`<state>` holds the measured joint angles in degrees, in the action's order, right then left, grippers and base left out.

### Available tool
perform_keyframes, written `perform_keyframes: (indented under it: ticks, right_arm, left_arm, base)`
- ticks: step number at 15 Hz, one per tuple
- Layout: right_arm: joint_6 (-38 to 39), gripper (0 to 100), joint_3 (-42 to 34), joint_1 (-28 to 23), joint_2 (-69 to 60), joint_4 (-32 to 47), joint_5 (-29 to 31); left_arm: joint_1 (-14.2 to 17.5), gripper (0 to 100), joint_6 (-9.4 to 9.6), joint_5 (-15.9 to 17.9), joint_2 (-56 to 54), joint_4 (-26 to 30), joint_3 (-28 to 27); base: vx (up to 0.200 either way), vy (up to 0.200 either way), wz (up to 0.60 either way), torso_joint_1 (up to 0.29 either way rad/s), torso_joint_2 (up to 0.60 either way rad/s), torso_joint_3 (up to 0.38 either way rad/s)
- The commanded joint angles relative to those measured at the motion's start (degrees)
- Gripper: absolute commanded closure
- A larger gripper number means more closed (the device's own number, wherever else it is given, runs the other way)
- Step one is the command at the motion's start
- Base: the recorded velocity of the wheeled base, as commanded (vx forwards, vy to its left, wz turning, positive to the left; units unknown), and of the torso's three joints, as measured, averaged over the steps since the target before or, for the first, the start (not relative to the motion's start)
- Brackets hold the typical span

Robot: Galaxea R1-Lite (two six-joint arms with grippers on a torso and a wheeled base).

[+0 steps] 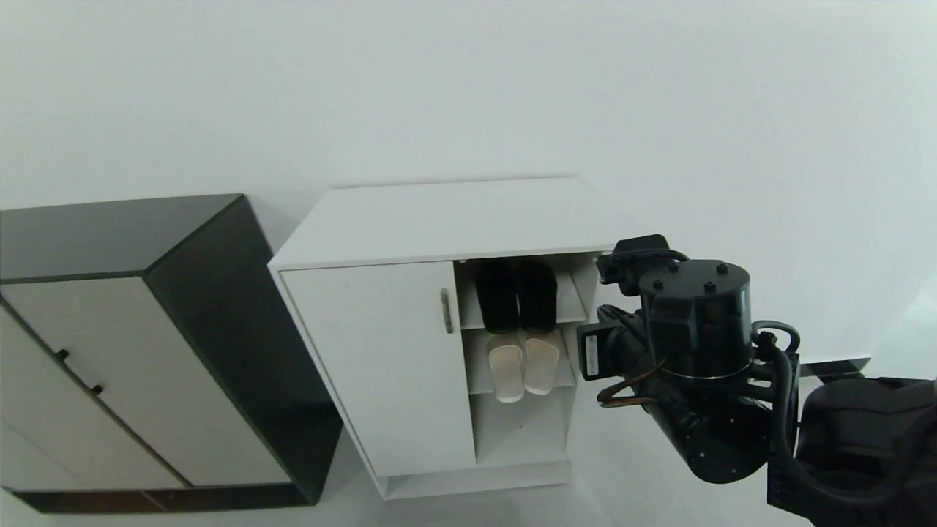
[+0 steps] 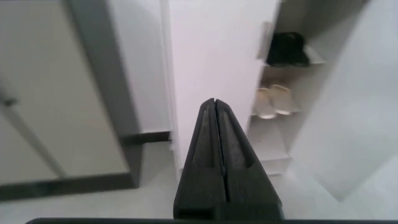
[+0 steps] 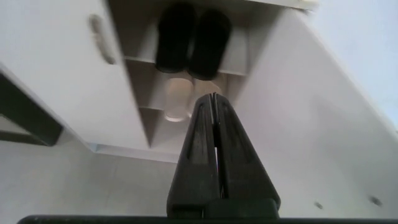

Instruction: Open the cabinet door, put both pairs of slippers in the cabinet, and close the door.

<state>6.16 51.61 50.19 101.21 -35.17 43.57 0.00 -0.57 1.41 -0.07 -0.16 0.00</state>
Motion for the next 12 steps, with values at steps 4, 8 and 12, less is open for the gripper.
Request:
perform_keyframes:
  ticks: [4,8,12]
  right_arm:
    - [-0.09,100,0.06,-0.88,-0.31,0.01,0.02]
    - [-1.41,100,1.65,-5.1,-1.27,0.28,-2.17]
    - [-1.5,100,3.58,-7.91,-3.47,0.63,-4.02]
  left_arm:
    - [0.0,100,-0.04,-0.01,0.07,-0.02,0.0]
    - [0.0,100,-0.04,-0.01,0.07,-0.02,0.0]
    - [0.0,100,-0.04,-0.01,0.07,-0.02,0.0]
  base:
    - [0.0,0.0,-0.15,0.003,0.0,-0.001]
    - [0.0,0.0,0.0,0.0,0.0,0.0]
    - [0.0,0.0,0.0,0.0,0.0,0.0]
